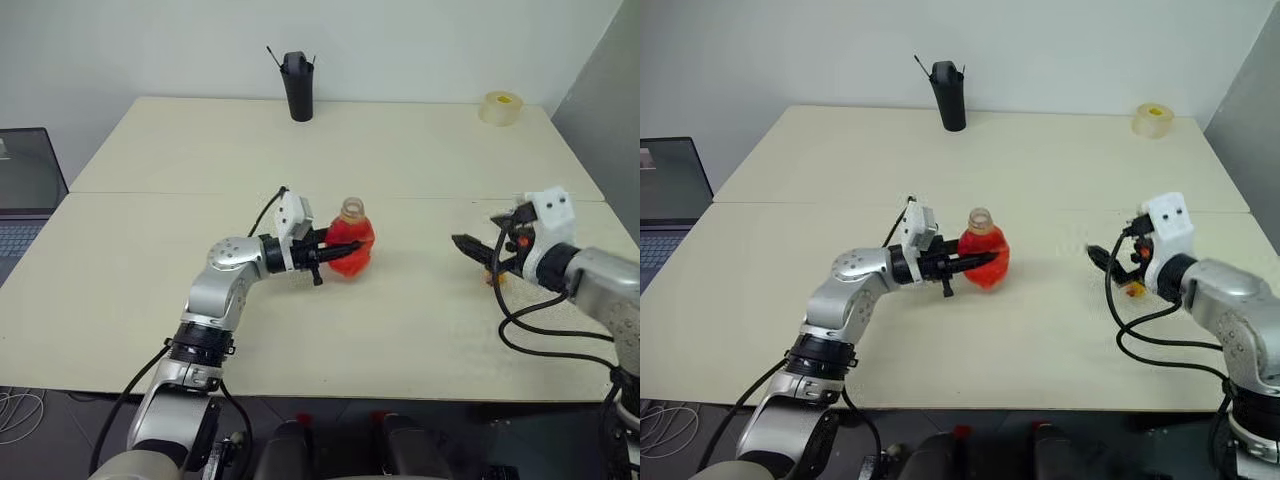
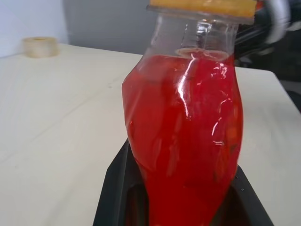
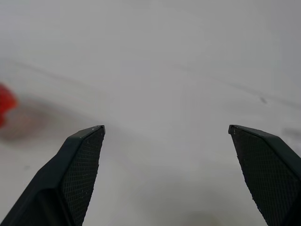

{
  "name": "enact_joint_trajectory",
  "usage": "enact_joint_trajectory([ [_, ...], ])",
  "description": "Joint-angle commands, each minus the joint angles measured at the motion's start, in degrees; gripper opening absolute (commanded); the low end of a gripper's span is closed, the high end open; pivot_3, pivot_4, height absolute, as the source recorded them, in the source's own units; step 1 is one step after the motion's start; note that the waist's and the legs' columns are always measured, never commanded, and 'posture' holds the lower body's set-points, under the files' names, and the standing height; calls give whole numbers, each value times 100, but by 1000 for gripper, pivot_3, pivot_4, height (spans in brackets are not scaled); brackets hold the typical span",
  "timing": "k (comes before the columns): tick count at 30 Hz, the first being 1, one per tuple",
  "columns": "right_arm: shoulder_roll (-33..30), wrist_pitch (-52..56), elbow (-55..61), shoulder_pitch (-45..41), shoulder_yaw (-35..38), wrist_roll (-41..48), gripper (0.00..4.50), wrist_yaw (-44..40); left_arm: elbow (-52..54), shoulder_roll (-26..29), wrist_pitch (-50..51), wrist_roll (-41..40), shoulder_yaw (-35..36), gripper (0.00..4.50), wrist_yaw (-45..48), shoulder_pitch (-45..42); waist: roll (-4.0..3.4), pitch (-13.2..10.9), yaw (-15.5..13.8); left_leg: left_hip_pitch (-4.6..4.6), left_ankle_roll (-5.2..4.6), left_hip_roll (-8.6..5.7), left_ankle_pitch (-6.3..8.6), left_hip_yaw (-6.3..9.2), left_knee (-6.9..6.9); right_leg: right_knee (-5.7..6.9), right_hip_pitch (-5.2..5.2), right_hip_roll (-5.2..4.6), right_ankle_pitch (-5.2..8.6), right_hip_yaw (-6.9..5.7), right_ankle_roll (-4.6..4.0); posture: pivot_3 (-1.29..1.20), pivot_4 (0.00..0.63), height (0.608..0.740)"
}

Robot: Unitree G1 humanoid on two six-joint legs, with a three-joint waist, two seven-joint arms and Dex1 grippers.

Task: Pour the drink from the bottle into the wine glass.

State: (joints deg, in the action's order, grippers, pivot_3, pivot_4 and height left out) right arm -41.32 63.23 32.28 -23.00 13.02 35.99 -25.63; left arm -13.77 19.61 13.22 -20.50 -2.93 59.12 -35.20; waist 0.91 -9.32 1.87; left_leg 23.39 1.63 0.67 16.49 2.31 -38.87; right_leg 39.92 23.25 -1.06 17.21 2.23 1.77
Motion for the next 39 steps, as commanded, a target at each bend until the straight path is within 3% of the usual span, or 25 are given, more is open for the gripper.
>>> enact_joint_trajectory([
  [1,-131,80,635,-236,-287,617,4500,-541,-94,74,-106,-77,574,774,-628,-175,0,0,-1,0,0,-1,0,-1,0,0,0,0,0,1,0,0,150,740],
  [4,-128,-40,703,-573,-1075,418,4500,-610,-544,122,-341,91,1096,774,-1554,-303,1,0,-5,1,0,-1,0,2,-3,0,-1,-5,0,-2,0,0,150,740],
  [9,894,-710,-74,-1316,-2097,-461,4500,-17,-1255,344,-856,670,1508,773,-2956,-451,6,0,9,1,2,0,-1,10,-3,3,3,-5,0,-5,-1,0,150,740],
  [13,1529,-1191,-625,-1661,-2852,-1059,4500,11,-1230,426,-967,946,1618,773,-3632,-193,8,1,-1,7,18,-5,-10,8,-3,-2,9,-14,0,-7,0,0,150,740],
  [25,2058,-1822,-1407,-1948,-3388,-1680,4500,-543,-138,7,-312,313,2330,770,-4675,642,20,9,-3,18,25,-5,-14,27,-9,2,11,-24,-1,-7,0,0,150,740],
  [27,2083,-1861,-1463,-1962,-3378,-1727,4500,-609,-31,-1,-226,260,2379,1549,-4761,695,20,9,-3,18,25,-5,-14,28,-9,2,11,-24,-1,-8,0,0,150,740],
  [36,2198,-1955,-1648,-2020,-3371,-1892,4500,-847,267,113,-10,245,2415,4244,-4793,881,20,9,1,15,25,-5,-14,26,-7,3,11,-23,-1,-9,-1,0,150,740],
  [37,2215,-1960,-1663,-2025,-3366,-1904,4500,-870,320,124,30,246,2413,4477,-4799,912,20,9,1,15,25,-5,-14,27,-7,3,11,-23,-1,-9,-1,0,150,740],
  [39,2235,-1975,-1697,-2034,-3351,-1933,4500,-920,433,147,112,239,2406,4477,-4796,979,20,9,1,15,25,-2,-14,28,-7,4,11,-23,-1,-9,-1,0,150,740],
])
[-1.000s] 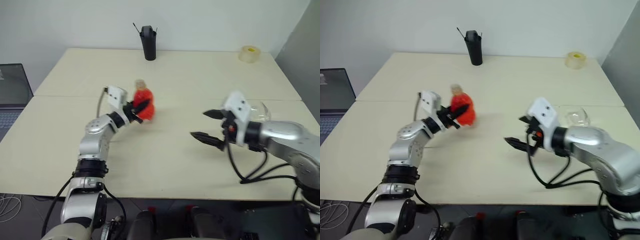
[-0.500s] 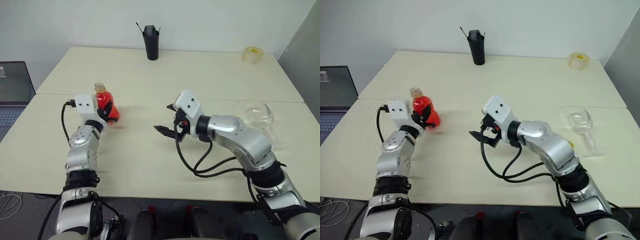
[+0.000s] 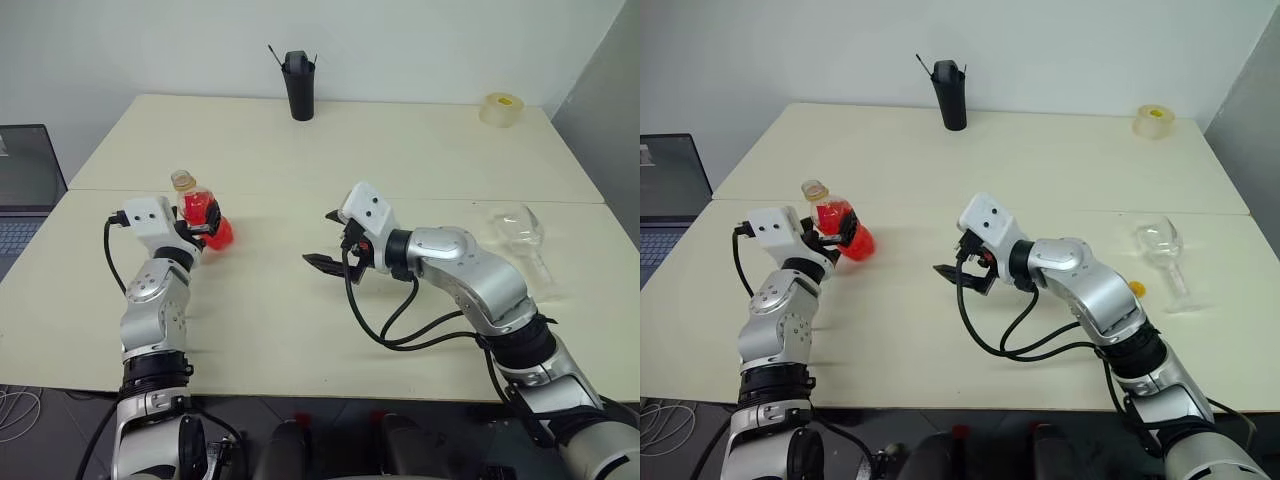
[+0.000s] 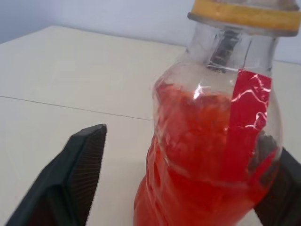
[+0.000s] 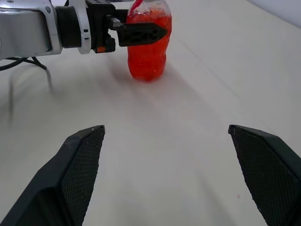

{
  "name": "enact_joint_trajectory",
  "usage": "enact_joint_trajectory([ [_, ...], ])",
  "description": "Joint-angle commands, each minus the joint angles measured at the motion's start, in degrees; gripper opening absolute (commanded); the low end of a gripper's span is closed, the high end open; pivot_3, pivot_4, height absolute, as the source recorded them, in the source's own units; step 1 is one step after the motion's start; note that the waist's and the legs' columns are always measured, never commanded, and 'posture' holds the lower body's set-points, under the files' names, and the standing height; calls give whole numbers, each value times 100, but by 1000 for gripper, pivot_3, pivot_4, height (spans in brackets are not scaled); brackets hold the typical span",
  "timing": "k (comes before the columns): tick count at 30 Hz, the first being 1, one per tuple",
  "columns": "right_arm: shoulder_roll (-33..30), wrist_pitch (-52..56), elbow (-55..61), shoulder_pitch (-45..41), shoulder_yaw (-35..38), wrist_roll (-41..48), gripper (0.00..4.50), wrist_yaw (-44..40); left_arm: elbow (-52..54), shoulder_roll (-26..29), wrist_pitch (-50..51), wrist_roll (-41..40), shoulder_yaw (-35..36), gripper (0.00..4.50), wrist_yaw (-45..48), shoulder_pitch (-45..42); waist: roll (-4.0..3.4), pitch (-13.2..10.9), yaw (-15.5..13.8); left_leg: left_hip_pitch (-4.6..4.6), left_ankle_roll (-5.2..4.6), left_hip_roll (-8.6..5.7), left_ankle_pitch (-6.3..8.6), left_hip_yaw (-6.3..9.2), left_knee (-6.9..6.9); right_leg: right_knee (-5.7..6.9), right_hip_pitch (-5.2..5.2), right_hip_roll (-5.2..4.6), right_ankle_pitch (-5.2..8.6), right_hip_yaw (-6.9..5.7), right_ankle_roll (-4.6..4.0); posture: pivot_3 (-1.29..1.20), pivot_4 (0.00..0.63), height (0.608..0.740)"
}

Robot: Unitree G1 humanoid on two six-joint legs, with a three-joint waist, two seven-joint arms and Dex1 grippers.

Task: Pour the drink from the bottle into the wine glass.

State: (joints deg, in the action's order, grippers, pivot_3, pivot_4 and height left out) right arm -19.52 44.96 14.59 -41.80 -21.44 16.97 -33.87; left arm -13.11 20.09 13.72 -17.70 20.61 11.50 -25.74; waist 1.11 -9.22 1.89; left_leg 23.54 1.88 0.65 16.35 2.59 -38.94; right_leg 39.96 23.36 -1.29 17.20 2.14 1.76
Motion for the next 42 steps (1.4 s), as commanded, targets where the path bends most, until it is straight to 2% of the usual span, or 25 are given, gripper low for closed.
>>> enact_joint_trajectory([
  [1,67,-154,53,-161,98,-41,4500,-112,427,119,105,-52,53,4477,-20,72,0,0,0,-1,0,0,0,0,0,0,0,0,0,0,0,0,150,740],
  [19,50,-536,-470,-363,212,-187,4500,-476,1643,551,845,-425,199,4477,503,1347,0,0,1,-6,-10,2,6,-1,5,-1,-1,-6,0,3,0,0,150,740],
  [24,-45,-537,-452,-350,265,-240,4500,-576,2062,760,953,-699,286,4477,1033,1853,0,0,5,-6,-10,2,6,-3,6,-2,-1,-7,0,4,-1,0,150,740],
  [29,-511,-252,-71,-146,472,-14,4500,-917,2591,1119,824,-1476,658,4477,2188,2577,-1,-1,-3,-6,-11,5,7,-3,9,-6,-2,-11,0,6,-1,0,150,740],
  [34,-1313,675,959,23,1178,932,4500,-1476,3111,1586,1309,-2159,912,4477,2827,3105,-4,-3,-18,-5,-22,2,14,4,10,-16,-8,-18,1,3,-2,0,150,740],
  [37,-1804,1431,1272,95,1990,1384,4500,-1323,3802,1758,1787,-2476,236,4477,2839,2672,-3,-3,-47,-6,-23,1,14,11,10,-22,-18,-18,1,-5,-2,0,150,740],
  [39,-1979,2009,1136,57,2568,1410,4500,-880,4018,1960,1826,-2030,-628,4477,3090,2467,0,-1,-85,-6,-23,-6,14,18,8,-23,-25,-18,1,-14,-1,0,150,740],
  [42,-2257,3109,764,-121,3056,1090,4500,-96,4095,1904,1892,-1787,-1534,4477,3221,2086,-4,0,-49,-13,-23,-15,14,-6,14,-26,-29,-5,1,5,0,0,150,740],
])
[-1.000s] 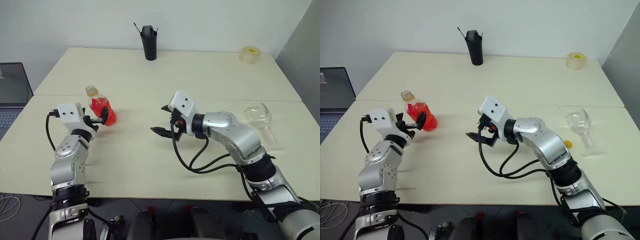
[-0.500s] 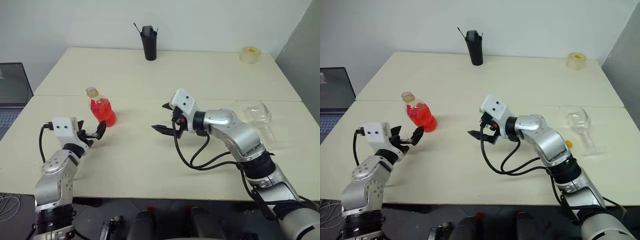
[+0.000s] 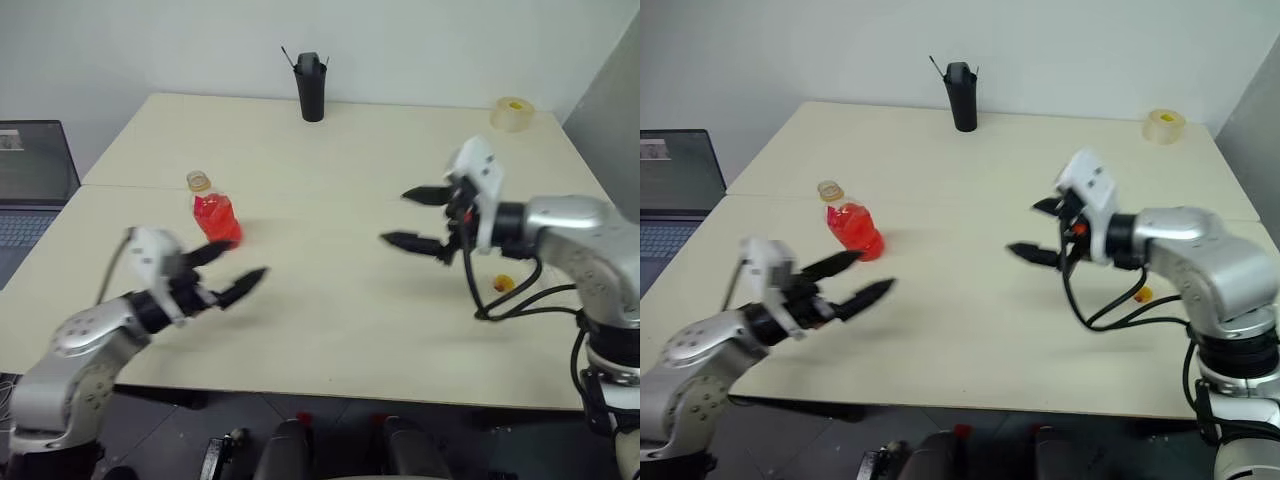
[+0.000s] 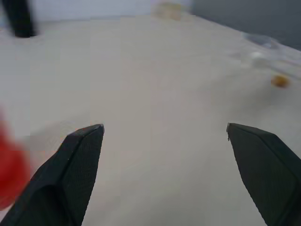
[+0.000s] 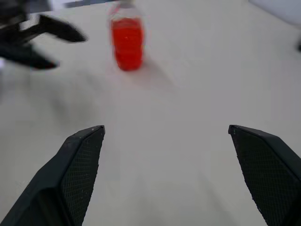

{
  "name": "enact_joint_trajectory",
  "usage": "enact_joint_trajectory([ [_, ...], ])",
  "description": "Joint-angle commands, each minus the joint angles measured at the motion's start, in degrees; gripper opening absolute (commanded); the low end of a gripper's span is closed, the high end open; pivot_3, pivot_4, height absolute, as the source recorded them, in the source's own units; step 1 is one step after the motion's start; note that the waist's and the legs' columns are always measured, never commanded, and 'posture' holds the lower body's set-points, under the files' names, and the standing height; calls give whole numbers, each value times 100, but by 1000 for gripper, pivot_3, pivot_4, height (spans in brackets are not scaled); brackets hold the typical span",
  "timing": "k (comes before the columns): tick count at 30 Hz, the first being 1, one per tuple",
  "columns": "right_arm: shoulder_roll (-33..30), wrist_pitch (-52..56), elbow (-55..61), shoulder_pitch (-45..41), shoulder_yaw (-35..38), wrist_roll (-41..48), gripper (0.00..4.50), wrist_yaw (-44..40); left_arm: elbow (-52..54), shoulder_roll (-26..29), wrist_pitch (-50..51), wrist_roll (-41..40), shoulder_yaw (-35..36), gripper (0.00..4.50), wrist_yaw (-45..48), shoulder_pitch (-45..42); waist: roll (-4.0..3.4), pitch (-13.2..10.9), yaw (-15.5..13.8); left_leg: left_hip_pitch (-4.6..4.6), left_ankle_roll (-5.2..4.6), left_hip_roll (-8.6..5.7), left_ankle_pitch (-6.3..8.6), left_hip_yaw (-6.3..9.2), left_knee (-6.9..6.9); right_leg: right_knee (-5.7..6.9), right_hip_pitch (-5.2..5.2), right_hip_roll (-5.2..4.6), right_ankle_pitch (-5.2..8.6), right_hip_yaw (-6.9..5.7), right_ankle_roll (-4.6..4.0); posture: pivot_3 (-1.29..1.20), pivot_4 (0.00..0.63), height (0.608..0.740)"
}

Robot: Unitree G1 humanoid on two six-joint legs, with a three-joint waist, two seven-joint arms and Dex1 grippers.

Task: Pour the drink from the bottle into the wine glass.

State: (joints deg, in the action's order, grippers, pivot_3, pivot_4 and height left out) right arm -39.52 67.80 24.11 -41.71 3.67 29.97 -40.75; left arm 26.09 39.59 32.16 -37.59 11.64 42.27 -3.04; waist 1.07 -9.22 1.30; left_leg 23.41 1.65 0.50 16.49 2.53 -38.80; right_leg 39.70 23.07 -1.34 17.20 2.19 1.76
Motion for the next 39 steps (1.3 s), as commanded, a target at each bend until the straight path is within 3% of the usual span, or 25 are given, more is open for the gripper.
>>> enact_joint_trajectory([
  [1,-394,1074,-173,-130,674,-199,4500,671,154,-60,17,297,-869,4477,205,-312,1,-1,22,1,0,2,0,-4,2,0,5,1,0,2,0,0,150,740],
  [5,-516,2281,-818,-572,1229,-506,4500,1289,-25,-254,-115,462,-1431,4477,409,-855,-11,-8,87,-4,-1,21,0,-23,10,16,21,9,2,16,-6,0,150,740],
  [8,-811,2470,-1556,-617,1280,-782,4500,1712,-188,-299,-204,648,-1708,4477,599,-1214,-11,-7,65,-24,-1,20,0,-28,10,25,9,19,2,19,-11,0,150,740],
  [15,-1532,2113,-3078,-726,286,-999,4500,1541,-784,-576,-466,949,-2105,4477,976,-1793,-12,-8,57,-24,-3,18,1,-63,11,16,12,20,3,32,-6,0,150,740],
  [26,-2188,1484,-5086,-1915,-2164,-1012,4500,-714,-1110,-968,-754,1226,-2241,4477,1110,-1865,-22,-14,54,-28,-5,21,2,-69,10,17,15,23,3,34,-6,0,150,740],
  [33,-1929,751,-6217,-2541,-3331,-1657,4500,-1861,-869,-1061,-698,1223,-2218,4477,1029,-1671,-22,-14,52,-26,-7,22,3,-66,8,16,15,21,3,31,-6,0,150,740],
  [39,-1565,58,-7228,-2860,-3830,-2357,4500,-2546,-626,-1003,-612,1192,-2156,4477,954,-1470,-24,-16,51,-26,-6,22,3,-66,7,18,16,19,3,31,-6,0,150,740],
])
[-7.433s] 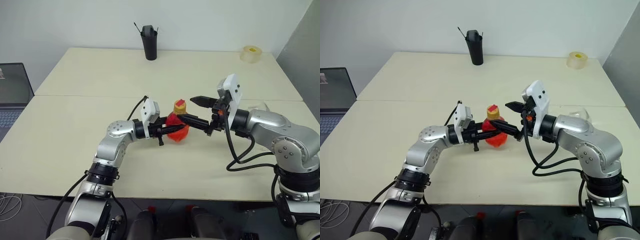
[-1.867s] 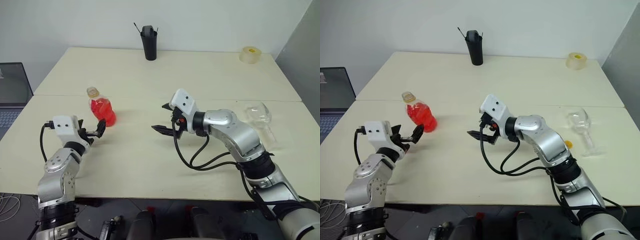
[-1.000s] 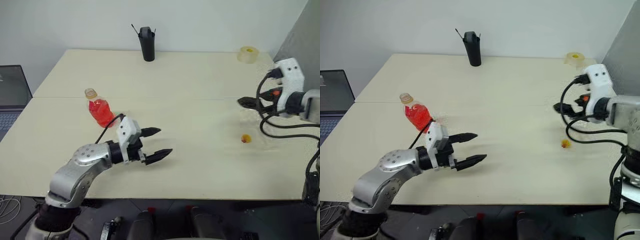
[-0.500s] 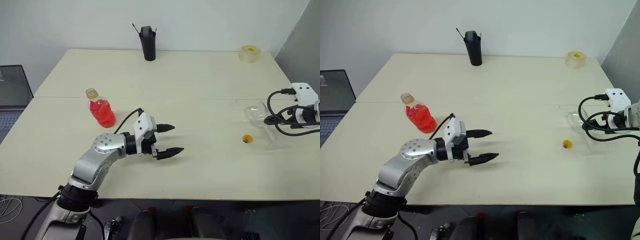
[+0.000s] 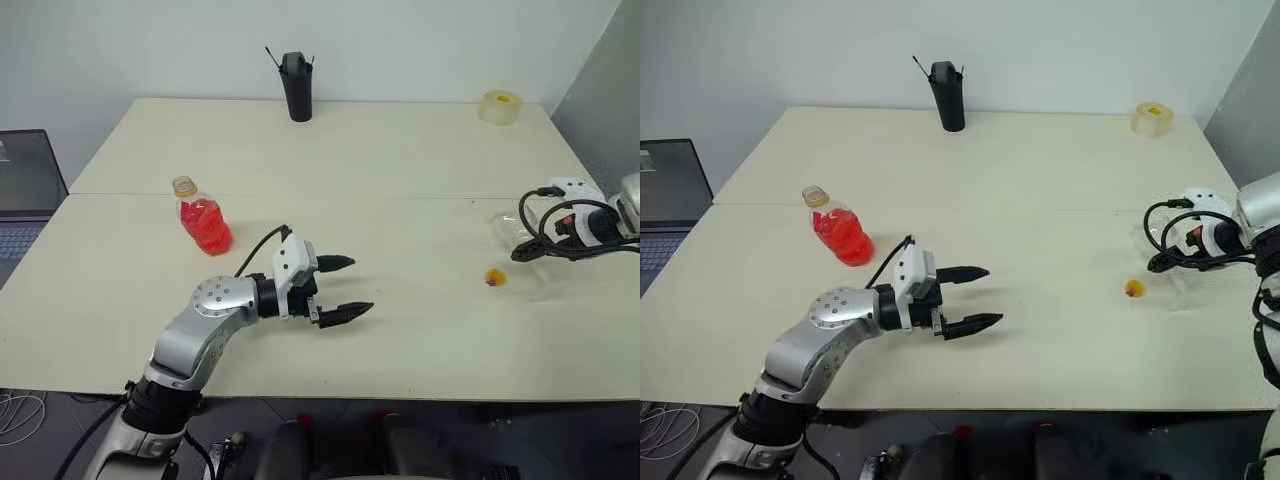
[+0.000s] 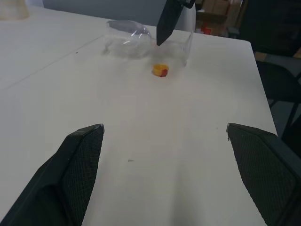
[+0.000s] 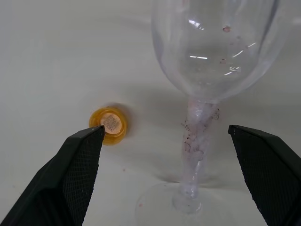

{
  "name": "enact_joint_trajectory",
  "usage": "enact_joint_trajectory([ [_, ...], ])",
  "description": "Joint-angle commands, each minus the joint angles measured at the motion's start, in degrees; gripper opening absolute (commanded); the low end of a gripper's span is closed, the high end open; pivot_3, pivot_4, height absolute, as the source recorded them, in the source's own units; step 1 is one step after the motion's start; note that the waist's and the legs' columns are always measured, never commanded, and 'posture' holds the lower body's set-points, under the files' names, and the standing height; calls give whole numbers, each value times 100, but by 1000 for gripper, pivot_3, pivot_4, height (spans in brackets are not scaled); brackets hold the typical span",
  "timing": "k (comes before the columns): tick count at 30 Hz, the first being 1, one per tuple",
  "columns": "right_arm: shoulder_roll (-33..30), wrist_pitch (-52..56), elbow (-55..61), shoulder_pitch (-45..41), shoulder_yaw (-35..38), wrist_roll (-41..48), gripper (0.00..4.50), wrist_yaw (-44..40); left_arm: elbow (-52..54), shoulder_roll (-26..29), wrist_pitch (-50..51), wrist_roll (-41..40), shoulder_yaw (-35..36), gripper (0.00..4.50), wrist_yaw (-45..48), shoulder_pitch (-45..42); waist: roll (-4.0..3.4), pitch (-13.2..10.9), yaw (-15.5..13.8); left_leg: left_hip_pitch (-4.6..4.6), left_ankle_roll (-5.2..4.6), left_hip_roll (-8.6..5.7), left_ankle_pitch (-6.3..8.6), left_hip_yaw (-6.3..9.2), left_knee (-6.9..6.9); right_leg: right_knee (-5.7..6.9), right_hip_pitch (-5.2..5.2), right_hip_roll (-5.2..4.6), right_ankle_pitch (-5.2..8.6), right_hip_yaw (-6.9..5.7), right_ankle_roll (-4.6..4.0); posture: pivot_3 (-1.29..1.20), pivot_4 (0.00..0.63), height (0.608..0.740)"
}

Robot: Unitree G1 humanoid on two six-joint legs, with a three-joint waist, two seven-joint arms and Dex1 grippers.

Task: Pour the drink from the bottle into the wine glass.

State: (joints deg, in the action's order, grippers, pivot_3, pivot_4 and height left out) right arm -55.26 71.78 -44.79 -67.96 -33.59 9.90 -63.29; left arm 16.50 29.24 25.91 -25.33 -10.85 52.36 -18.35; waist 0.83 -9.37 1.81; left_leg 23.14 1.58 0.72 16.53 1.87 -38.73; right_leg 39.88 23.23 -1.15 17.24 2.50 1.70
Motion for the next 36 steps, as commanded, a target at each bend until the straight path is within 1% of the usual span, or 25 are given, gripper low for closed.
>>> enact_joint_trajectory([
  [1,77,-463,-500,-267,-128,-467,4500,-355,391,38,34,-47,101,4477,-83,109,0,0,-4,0,0,-1,0,-1,0,0,0,-1,0,1,0,0,150,740],
  [3,182,-624,-752,-326,-128,-657,4500,-460,464,46,63,-63,108,4477,-122,163,0,0,-6,1,0,-1,0,0,-1,-1,0,-2,0,0,0,0,150,740],
  [6,322,-868,-1098,-355,-127,-940,3897,-611,617,92,135,-76,155,4500,-196,270,0,0,-1,0,0,0,0,0,-1,0,0,-2,0,-1,0,0,150,740],
  [16,644,-1473,-1847,-488,139,-1611,404,-657,880,144,308,-129,246,4500,-353,438,-2,-1,-1,-1,2,-1,-1,-1,-1,2,0,-3,0,0,0,0,150,740],
  [17,674,-1506,-1883,-505,195,-1653,164,-607,864,147,308,-132,257,4500,-351,433,-2,-1,2,-1,2,-1,-1,-2,-1,2,0,-4,0,0,0,0,150,740],
  [21,752,-1580,-1835,-580,360,-1774,138,-572,769,142,284,-93,270,4500,-349,363,-3,-1,7,-2,2,0,-1,-2,-1,3,0,-3,0,0,0,0,150,740],
  [24,719,-1672,-1416,-708,613,-1772,138,-466,664,154,212,9,291,4500,-379,264,-11,-6,7,-2,2,-1,-1,-3,-1,4,0,-3,0,1,0,0,150,740],
  [27,658,-1539,-144,-721,1154,-1565,138,-251,522,200,113,149,427,4500,-493,185,-33,-19,20,-1,2,-1,-1,-6,-1,7,6,-4,0,4,0,0,150,740],
  [28,684,-1435,277,-670,1398,-1470,138,-112,483,217,94,171,473,4500,-523,171,-38,-22,24,-1,2,-1,-1,-7,-1,9,7,-3,0,5,0,0,150,740],
  [29,799,-1260,890,-545,1809,-1269,138,90,466,243,95,144,576,4500,-542,178,-39,-22,24,-1,2,1,-1,-6,0,10,8,-3,0,4,0,0,150,740],
  [31,1314,-1077,2145,-138,2769,-881,138,784,425,252,145,-53,916,4500,-601,199,-39,-22,29,1,2,9,-1,1,4,9,9,-3,0,2,-1,0,150,740],
  [33,2062,-1208,3091,346,3528,-588,138,1533,392,276,175,-219,1220,4500,-625,219,-35,-20,36,0,2,16,-1,7,2,10,7,-2,0,-1,-2,0,150,740],
  [36,3357,-1985,4127,1158,4131,-230,137,2485,461,283,269,-458,1673,4500,-742,297,-24,-13,14,3,3,18,-1,30,-2,11,-2,-2,-1,-9,-2,0,150,740],
])
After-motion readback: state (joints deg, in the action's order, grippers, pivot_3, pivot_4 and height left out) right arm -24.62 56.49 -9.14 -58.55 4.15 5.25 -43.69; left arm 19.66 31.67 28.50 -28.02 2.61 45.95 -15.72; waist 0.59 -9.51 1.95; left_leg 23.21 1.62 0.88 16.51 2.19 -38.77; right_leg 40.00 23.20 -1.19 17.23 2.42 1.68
